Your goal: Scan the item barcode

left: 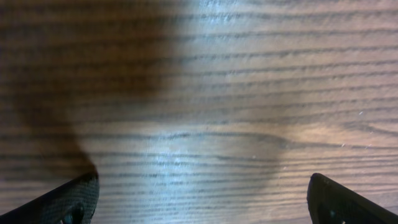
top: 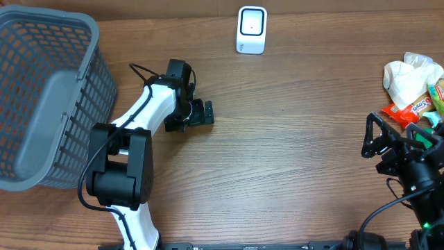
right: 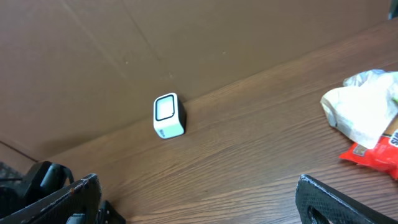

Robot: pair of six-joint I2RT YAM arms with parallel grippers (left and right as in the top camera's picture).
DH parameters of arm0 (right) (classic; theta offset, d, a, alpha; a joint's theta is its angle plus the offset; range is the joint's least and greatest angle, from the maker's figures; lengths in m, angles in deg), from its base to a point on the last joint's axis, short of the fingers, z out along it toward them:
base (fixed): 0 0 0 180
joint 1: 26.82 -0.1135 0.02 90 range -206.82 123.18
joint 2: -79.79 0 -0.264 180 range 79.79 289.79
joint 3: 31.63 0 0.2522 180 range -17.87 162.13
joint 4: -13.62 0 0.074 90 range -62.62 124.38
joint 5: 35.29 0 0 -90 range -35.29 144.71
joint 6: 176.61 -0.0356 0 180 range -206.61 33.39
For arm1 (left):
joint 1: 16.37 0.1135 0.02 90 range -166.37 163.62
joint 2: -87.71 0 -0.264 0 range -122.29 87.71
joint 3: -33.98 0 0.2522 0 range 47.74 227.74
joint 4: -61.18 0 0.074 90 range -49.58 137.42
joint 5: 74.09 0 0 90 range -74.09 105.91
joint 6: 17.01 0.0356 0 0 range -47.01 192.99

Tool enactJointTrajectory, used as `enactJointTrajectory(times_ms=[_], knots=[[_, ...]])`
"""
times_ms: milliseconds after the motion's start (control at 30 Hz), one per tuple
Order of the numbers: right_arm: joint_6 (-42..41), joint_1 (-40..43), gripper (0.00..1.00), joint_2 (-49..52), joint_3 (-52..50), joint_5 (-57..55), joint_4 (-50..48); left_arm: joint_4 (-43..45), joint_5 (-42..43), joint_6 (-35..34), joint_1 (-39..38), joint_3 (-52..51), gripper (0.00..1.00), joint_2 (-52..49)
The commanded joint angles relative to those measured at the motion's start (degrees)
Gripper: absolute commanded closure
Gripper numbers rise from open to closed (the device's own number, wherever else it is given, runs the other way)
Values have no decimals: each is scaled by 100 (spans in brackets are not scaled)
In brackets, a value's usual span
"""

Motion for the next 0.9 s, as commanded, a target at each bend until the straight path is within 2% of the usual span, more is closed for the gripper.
enactJointTrajectory(times_ms=[0, 100, 233, 400, 533, 700, 767, 867], knots=[[-46, -24, 0, 0, 28, 111, -4, 164, -31, 175, -13, -118, 0, -188], [-136, -24, 0, 4, 28, 525, -9, 282, -24, 168, -13, -118, 0, -188], [-155, -22, 0, 83, 28, 522, -297, 402, 138, 170, -13, -118, 0, -188], [-243, -22, 0, 114, 28, 487, -592, 490, 142, 173, -13, -118, 0, -188], [-240, -22, 0, 125, 31, 33, -1091, 544, 144, 173, -13, -118, 0, -188], [-238, -35, 0, 87, 28, -35, -1174, 509, 140, 179, -13, -118, 0, -188], [-11, -225, 0, 9, 28, -33, -1119, 494, 136, 177, -13, -118, 0, -188], [929, -551, 0, -170, 28, -57, -719, 485, 120, 175, -13, -118, 0, -188]])
